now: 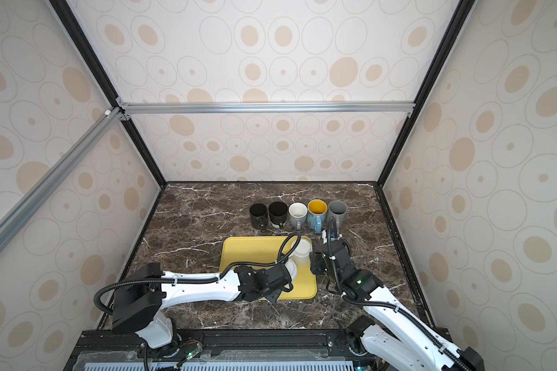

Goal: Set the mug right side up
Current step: 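Close the left gripper on the white mug's handle, then lift the white mug high with the left gripper while the right gripper approaches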

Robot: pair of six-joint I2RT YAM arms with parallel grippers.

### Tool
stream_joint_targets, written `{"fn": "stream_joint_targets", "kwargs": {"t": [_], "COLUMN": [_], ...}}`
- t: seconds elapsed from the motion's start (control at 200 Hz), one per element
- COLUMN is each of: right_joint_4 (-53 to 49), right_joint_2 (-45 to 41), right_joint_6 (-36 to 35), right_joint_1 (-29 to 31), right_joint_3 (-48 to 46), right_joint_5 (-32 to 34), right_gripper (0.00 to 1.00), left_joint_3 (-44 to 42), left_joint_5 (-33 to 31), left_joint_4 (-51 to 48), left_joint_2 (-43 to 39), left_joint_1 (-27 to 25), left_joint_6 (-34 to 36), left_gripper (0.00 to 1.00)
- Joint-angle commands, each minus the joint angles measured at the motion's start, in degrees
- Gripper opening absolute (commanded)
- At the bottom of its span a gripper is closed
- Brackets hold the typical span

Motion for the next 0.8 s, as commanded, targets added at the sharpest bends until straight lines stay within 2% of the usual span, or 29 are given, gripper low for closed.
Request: {"fn": "stream_joint_targets", "kwargs": {"t": [0.0,0.27,0.33,0.59,0.795], "right_joint_4": [0.4,0.6,0.6,2.0,0.5], "right_joint_2": [-0.5,-0.8,-0.8,-1.2,-3.0], "right_joint_6": [0.8,1.0,1.1,0.6,-0.6], "right_joint_1": [-0.4,-0.4,-0.4,-0.4,-0.4], "right_joint_3": [-0.8,-0.9,-0.9,-0.9,0.7], "right_joint_5": [-0.2,-0.7,-0.8,-2.8,-3.7], "right_gripper": [0.51,0.51,0.51,0.51,0.51], "left_joint_3": [0.8,0.8,1.0,1.9,-0.1], "left_joint_5": [-1.1,-1.8,-2.7,-7.5,-9.1], "left_joint_4": [0.4,-0.1,-0.8,-4.0,-1.1], "left_joint_2": [-1.9,-2.1,-2.1,-6.0,-12.2], "left_joint_1": [0.7,0.7,0.7,0.7,0.6], "left_joint_6": [0.6,1.2,1.5,3.6,4.2], "left_gripper": [0.21,0.08,0.00,0.00,0.00]}}
